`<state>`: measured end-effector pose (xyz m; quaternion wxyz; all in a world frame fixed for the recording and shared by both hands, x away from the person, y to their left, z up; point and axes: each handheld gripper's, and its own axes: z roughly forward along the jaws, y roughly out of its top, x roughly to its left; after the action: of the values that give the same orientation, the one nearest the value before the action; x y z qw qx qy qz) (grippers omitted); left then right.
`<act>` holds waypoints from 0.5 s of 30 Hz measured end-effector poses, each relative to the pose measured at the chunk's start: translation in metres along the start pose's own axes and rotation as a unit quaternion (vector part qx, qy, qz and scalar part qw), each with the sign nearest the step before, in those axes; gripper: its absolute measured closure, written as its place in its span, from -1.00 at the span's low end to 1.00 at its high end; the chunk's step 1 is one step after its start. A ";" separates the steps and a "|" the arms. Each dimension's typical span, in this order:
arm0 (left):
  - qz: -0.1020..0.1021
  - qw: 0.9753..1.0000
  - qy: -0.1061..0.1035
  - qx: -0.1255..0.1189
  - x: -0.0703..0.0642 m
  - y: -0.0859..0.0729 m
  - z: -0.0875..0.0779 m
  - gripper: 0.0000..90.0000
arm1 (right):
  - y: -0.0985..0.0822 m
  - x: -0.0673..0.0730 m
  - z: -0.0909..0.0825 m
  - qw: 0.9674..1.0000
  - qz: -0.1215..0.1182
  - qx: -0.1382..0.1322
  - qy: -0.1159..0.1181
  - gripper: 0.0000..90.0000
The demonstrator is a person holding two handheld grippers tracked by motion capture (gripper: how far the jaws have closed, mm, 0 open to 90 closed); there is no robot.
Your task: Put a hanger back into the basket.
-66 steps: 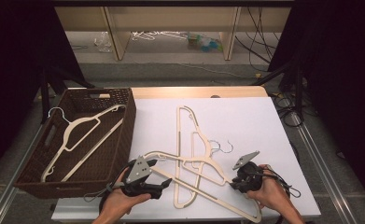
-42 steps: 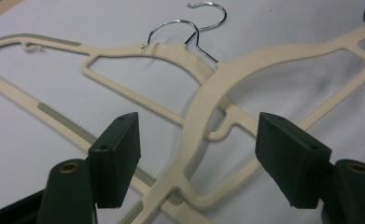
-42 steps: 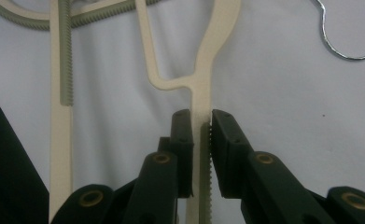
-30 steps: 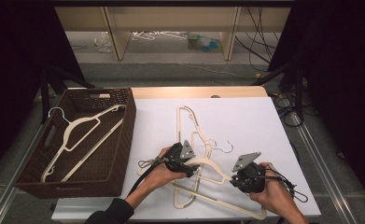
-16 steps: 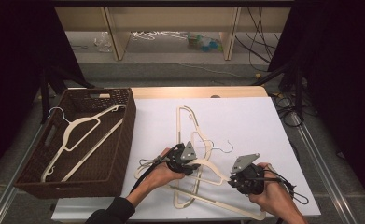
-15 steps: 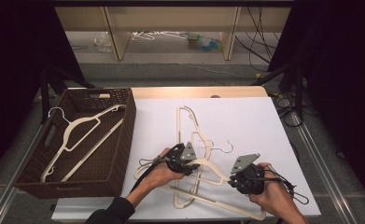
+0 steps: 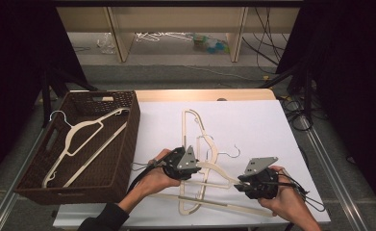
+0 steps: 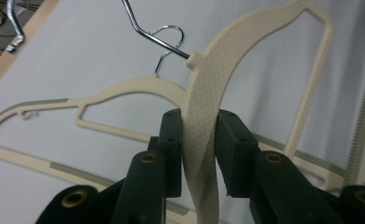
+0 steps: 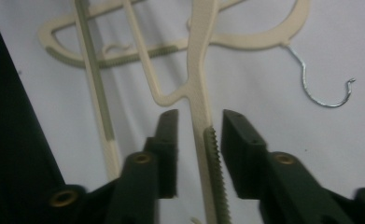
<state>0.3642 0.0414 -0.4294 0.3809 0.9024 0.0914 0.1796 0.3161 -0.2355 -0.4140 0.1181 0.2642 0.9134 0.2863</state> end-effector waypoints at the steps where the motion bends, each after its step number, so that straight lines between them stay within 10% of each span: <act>1: -0.001 1.000 0.003 -0.004 0.000 0.001 -0.004 0.62 | 0.000 -0.001 0.000 1.000 0.003 -0.012 -0.003 0.29; 7: -0.004 1.000 0.011 -0.013 -0.002 0.003 -0.024 0.64 | 0.006 -0.001 -0.006 0.997 -0.014 -0.070 -0.013 -0.03; 15: -0.004 1.000 0.009 -0.019 -0.005 0.007 -0.031 0.66 | 0.010 0.002 -0.015 0.997 -0.003 -0.075 -0.014 -0.09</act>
<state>0.3473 0.0553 -0.4059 0.3982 0.8929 0.0946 0.1878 0.3125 -0.2346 -0.3961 0.1512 0.2560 0.8885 0.3494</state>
